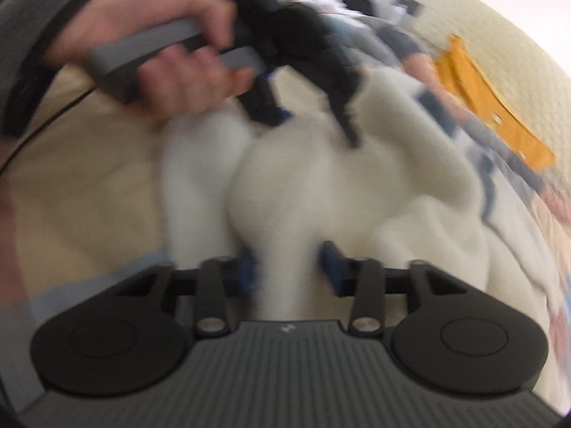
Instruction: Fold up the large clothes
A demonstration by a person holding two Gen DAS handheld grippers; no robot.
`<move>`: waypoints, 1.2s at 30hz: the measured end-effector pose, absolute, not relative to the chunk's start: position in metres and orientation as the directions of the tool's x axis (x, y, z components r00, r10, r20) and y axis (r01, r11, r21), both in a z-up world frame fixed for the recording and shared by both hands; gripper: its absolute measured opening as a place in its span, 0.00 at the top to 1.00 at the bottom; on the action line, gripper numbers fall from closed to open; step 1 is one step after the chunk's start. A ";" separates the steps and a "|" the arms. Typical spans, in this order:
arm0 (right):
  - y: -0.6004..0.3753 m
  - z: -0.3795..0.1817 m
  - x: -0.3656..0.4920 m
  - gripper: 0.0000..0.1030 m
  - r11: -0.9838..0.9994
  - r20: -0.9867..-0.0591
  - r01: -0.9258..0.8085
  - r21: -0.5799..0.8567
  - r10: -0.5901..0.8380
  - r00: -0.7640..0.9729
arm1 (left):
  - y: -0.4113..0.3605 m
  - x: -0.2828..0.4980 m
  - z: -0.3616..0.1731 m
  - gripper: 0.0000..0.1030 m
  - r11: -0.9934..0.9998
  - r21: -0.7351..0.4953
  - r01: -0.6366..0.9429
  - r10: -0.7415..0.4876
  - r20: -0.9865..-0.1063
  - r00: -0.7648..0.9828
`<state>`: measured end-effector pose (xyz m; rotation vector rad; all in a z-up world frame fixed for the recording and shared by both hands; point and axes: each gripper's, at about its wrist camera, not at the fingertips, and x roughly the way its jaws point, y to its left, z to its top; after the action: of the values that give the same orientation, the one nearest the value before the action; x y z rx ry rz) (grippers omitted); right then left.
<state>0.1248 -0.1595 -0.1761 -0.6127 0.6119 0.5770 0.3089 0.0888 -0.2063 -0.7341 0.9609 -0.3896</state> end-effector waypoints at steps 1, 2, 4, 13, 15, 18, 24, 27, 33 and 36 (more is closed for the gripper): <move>-0.166 -0.172 0.129 0.77 0.714 -0.654 -0.622 -0.322 0.307 0.691 | 0.090 0.306 -0.203 0.80 0.691 -0.723 -0.015 -0.600 -0.585 0.546; -0.172 -0.166 0.131 0.78 0.747 -0.634 -0.590 -0.307 0.301 0.712 | 0.091 0.302 -0.199 0.84 0.669 -0.743 -0.017 -0.606 -0.559 0.566; -0.183 -0.152 0.134 0.80 0.805 -0.588 -0.518 -0.289 0.278 0.760 | 0.093 0.293 -0.187 0.86 0.592 -0.806 -0.002 -0.635 -0.467 0.616; -0.236 -0.060 0.094 0.82 0.909 -0.291 -0.272 -0.317 0.179 0.940 | 0.048 0.237 -0.054 0.87 0.457 -0.856 0.242 -0.700 -0.178 0.691; -0.247 -0.027 0.083 0.83 0.925 -0.239 -0.232 -0.302 0.161 0.957 | 0.037 0.223 -0.017 0.87 0.468 -0.833 0.296 -0.699 -0.144 0.700; -0.262 0.020 0.066 0.83 0.933 -0.164 -0.194 -0.304 0.149 0.975 | 0.025 0.206 0.033 0.87 0.429 -0.835 0.345 -0.704 -0.070 0.707; -0.285 0.104 0.030 0.84 0.921 -0.040 -0.145 -0.363 0.140 0.989 | 0.004 0.164 0.139 0.87 0.427 -0.767 0.480 -0.707 0.048 0.705; -0.298 0.147 0.011 0.84 0.924 0.022 -0.127 -0.360 0.144 0.989 | -0.008 0.136 0.188 0.87 0.439 -0.718 0.541 -0.709 0.094 0.699; -0.311 0.231 -0.028 0.85 0.921 0.135 -0.129 -0.368 0.190 0.972 | -0.014 0.085 0.291 0.87 0.462 -0.618 0.636 -0.690 0.200 0.695; -0.312 0.269 -0.051 0.85 0.919 0.182 -0.153 -0.363 0.230 0.956 | -0.014 0.054 0.341 0.87 0.496 -0.551 0.671 -0.671 0.247 0.699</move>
<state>-0.0514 -0.3117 0.2693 -0.3534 -0.2239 0.1985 0.0543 -0.0140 0.3410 -0.6675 0.0004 -0.8123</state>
